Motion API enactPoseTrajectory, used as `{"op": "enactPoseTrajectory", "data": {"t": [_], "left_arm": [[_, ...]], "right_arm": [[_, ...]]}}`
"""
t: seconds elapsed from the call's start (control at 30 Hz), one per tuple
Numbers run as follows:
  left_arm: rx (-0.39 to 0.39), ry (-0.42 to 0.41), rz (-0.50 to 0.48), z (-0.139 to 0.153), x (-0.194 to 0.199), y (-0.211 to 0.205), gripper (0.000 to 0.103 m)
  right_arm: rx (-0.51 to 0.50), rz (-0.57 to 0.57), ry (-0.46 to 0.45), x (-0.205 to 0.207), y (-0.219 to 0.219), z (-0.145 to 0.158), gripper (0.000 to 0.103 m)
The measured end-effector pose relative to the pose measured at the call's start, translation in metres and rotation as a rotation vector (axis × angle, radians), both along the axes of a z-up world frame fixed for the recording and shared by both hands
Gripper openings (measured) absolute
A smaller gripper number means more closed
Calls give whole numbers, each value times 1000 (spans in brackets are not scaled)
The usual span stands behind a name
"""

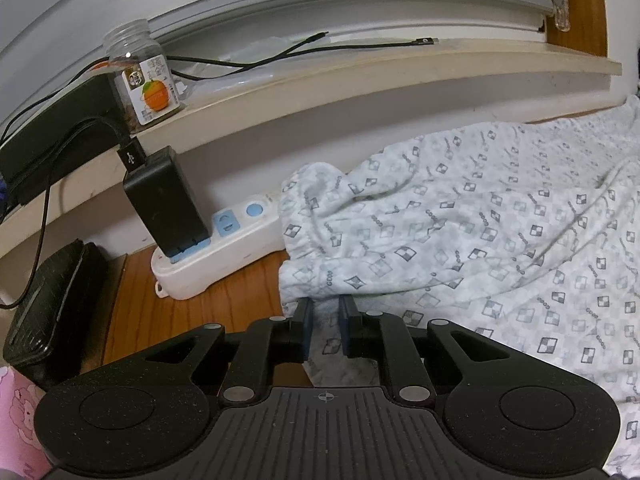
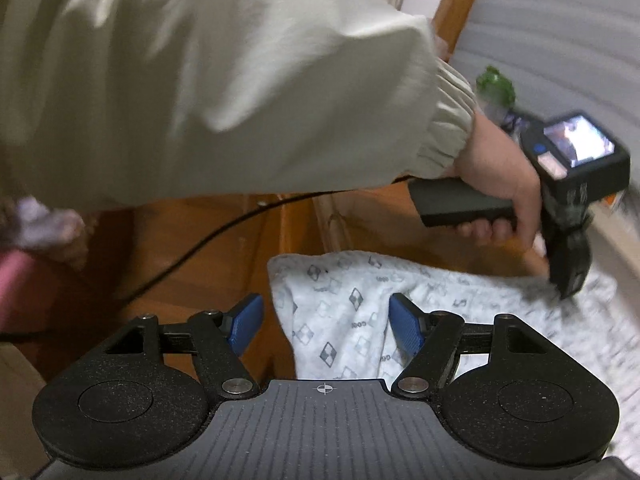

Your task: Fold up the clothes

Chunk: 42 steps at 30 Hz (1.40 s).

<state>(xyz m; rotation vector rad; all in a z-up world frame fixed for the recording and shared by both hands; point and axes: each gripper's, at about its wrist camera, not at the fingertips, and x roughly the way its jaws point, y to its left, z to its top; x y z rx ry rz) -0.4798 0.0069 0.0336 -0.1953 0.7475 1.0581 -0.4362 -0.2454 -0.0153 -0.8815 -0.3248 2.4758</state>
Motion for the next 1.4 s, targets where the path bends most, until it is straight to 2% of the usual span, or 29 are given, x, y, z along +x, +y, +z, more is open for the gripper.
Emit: {"op": "enactPoseTrajectory", "data": {"t": [0.37, 0.53, 0.6, 0.73, 0.83, 0.9, 1.1, 1.27, 1.4], "left_arm": [[1, 7, 16, 0, 3, 0, 15], [-6, 5, 20, 1, 2, -2, 15], [-11, 4, 19, 1, 1, -3, 15], [-27, -11, 21, 2, -4, -5, 16], [-57, -22, 23, 6, -9, -8, 16], [-93, -46, 28, 9, -15, -10, 16], [-119, -185, 30, 17, -38, -34, 25], [-132, -156, 21, 10, -37, -51, 26], [-122, -136, 23, 12, -38, -64, 26]], "right_arm": [[338, 7, -109, -9, -43, -35, 66], [465, 9, -145, -12, -52, -49, 46], [476, 3, -152, -12, -51, -51, 33], [438, -13, -99, -6, -47, -40, 7], [311, -2, -29, 4, -35, -23, 5], [262, 18, 4, 11, -33, -13, 4], [102, 81, 101, 30, -37, 18, 4], [-11, 122, 158, 47, -42, 43, 4], [-20, 93, 187, 66, -36, 69, 4]]}}
